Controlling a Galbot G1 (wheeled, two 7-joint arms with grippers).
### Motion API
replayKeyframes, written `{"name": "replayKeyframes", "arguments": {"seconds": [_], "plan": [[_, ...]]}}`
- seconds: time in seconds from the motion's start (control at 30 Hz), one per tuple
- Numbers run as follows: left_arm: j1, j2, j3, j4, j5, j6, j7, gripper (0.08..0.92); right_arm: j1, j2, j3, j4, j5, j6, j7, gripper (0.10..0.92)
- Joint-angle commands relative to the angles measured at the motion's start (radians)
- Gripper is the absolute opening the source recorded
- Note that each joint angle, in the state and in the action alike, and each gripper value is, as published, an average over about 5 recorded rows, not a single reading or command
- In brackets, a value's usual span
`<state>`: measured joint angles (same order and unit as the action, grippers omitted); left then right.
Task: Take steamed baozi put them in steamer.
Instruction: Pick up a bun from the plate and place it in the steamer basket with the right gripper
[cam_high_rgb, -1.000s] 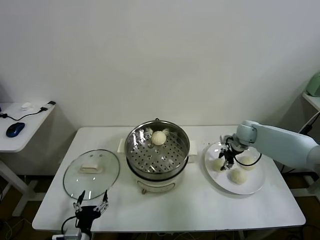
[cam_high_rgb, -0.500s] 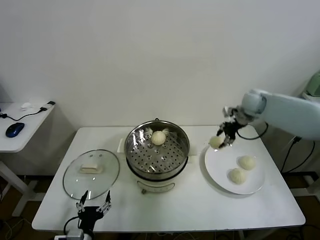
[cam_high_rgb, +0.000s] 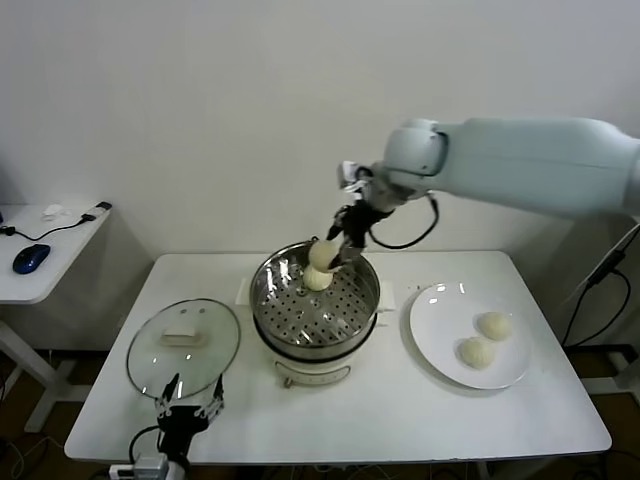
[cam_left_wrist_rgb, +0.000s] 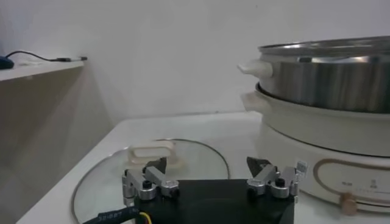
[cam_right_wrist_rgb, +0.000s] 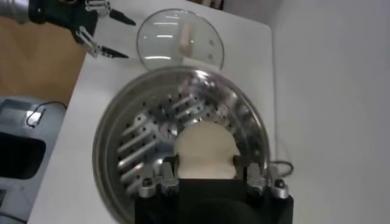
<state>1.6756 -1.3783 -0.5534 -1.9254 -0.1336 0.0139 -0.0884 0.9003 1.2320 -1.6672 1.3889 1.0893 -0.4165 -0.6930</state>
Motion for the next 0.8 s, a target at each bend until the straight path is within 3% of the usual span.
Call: {"name": "replayKeyframes", "arguments": {"seconds": [0.03,0.47,0.8], "plan": [[-0.002,0.001,0.001,0.003,-0.002,0.001,0.000,0.823,-0.191,0.207,0.015,-0.109,0.004,-0.090,0.142,0.611],[-0.014,-0.001,0.004,0.020,0.005,0.005,0.003,0.823,-0.304,0.252,0.036,-0.283,-0.050,-0.077,0.138,0.621],[-0.011,0.002,0.003,0.022,0.003,0.004,0.003,0.823,-0.173,0.139,0.037,-0.200,-0.068,0.021,-0.011,0.815]]}}
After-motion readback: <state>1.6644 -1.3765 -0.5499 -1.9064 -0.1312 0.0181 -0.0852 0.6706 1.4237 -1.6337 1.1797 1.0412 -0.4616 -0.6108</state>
